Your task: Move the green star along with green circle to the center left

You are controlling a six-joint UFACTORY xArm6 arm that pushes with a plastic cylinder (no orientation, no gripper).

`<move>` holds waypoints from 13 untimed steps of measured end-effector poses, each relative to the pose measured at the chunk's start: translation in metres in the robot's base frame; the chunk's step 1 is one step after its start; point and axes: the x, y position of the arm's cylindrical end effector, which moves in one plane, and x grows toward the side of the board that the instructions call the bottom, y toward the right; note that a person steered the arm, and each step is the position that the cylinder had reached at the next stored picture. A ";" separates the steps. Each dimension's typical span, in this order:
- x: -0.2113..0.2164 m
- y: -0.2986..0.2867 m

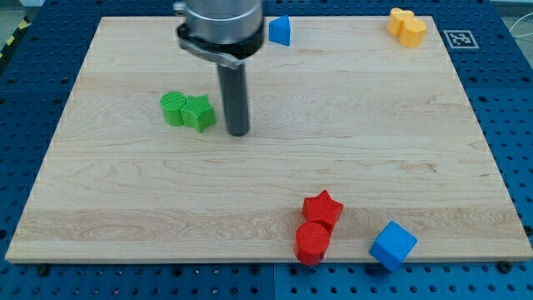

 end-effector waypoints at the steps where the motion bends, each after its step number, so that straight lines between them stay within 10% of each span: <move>1: 0.000 0.035; 9: -0.036 -0.113; 13: -0.049 -0.087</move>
